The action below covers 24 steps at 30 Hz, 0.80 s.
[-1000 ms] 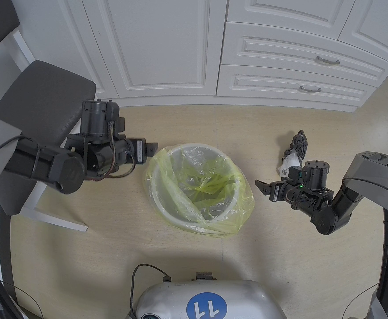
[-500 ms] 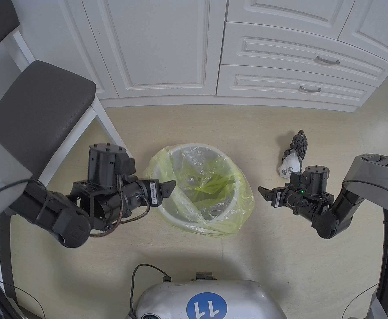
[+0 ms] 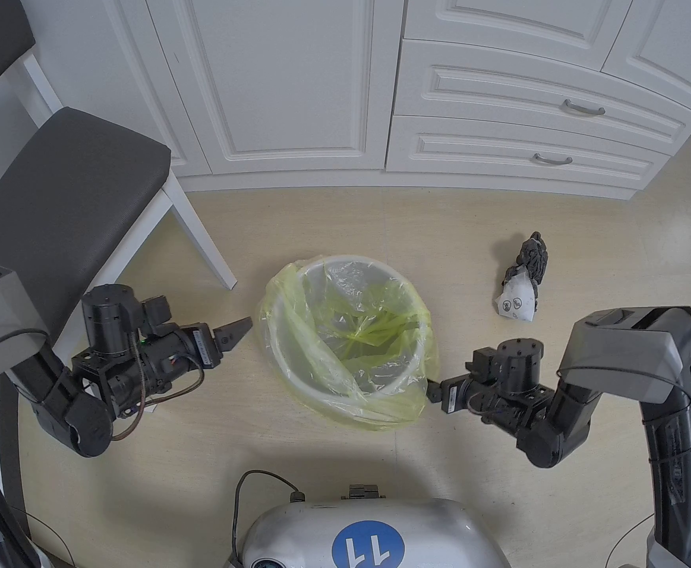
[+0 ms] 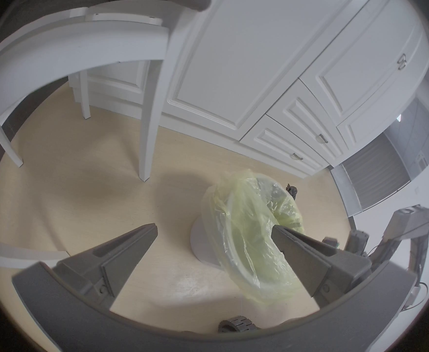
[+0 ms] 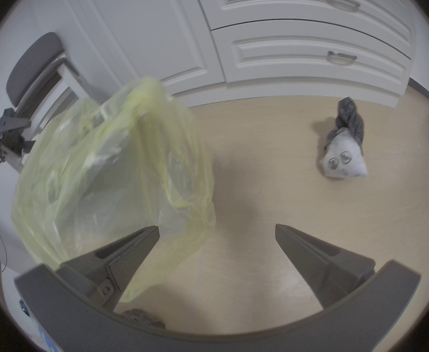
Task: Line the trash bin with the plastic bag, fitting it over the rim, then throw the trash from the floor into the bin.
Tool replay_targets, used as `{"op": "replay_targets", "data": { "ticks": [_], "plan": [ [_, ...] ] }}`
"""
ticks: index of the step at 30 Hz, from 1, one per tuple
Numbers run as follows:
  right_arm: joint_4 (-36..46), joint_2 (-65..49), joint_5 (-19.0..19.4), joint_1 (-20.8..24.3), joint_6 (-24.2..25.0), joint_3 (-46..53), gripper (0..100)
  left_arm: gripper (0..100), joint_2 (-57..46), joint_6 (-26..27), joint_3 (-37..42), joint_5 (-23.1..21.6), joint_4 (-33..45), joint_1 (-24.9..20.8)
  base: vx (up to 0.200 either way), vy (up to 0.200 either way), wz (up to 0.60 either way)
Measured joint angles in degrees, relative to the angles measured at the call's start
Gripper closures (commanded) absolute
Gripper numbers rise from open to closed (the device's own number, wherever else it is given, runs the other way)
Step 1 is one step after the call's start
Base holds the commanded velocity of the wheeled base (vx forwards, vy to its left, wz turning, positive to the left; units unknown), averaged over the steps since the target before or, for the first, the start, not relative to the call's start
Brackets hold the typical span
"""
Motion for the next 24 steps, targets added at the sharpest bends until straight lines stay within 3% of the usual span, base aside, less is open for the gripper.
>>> {"op": "replay_targets", "data": {
  "ticks": [4,10,17,24],
  "plan": [
    [-1.49,2.04,0.00,3.40,1.48,1.45,0,0,-1.38,-0.38,1.68,-2.77,-0.88,3.21,0.000,0.000,0.00],
    [-4.71,3.17,-0.02,6.81,2.82,4.07,0,0,-1.87,-0.38,2.19,-3.23,-1.65,3.72,0.000,0.000,0.00],
    [-5.69,3.50,-0.05,9.05,2.85,6.25,0,0,-0.79,-0.38,3.04,-5.67,-5.25,1.79,0.000,0.000,0.00],
    [-6.19,3.54,-0.05,9.13,2.74,6.86,0,0,2.38,-0.28,2.32,-4.95,-7.95,-3.58,0.000,0.000,0.00]
  ]
}}
